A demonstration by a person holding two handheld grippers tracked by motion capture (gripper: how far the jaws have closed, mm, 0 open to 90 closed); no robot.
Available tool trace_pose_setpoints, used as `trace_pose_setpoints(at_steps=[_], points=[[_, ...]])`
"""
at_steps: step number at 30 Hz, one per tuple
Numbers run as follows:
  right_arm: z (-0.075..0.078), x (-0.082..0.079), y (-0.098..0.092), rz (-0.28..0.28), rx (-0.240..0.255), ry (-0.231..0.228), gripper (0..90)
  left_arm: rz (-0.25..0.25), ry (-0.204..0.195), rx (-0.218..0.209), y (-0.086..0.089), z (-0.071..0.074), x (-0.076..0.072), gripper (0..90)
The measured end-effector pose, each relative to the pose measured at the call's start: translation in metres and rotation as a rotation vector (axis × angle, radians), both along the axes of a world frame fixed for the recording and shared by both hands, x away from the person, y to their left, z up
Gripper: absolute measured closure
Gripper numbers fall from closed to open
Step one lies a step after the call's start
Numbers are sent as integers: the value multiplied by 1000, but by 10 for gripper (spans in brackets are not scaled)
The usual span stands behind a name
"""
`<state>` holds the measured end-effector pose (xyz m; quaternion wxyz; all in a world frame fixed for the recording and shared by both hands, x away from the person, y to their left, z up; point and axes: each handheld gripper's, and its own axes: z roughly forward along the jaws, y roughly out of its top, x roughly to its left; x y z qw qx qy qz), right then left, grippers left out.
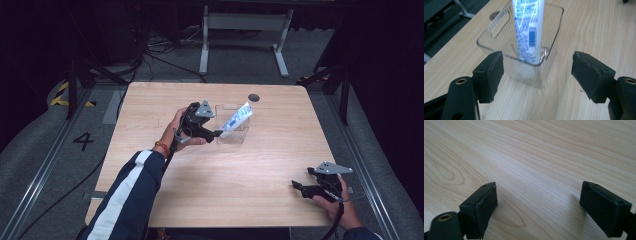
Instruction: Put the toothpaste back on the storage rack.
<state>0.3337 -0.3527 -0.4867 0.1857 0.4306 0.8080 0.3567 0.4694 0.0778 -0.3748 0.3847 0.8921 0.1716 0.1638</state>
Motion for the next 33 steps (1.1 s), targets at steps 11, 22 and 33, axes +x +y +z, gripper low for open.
trace_pose_setpoints(at_steps=[11, 22, 33], points=[[0, 0, 0, 0, -1, 0, 147, 28, -27, 83, 32, -6, -27, 225], [0, 0, 0, -1, -1, 0, 147, 78, -35, 142, 68, -24, -54, 231], [0, 0, -1, 7, -1, 1, 147, 147, -28, 205, 105, -45, -81, 230]])
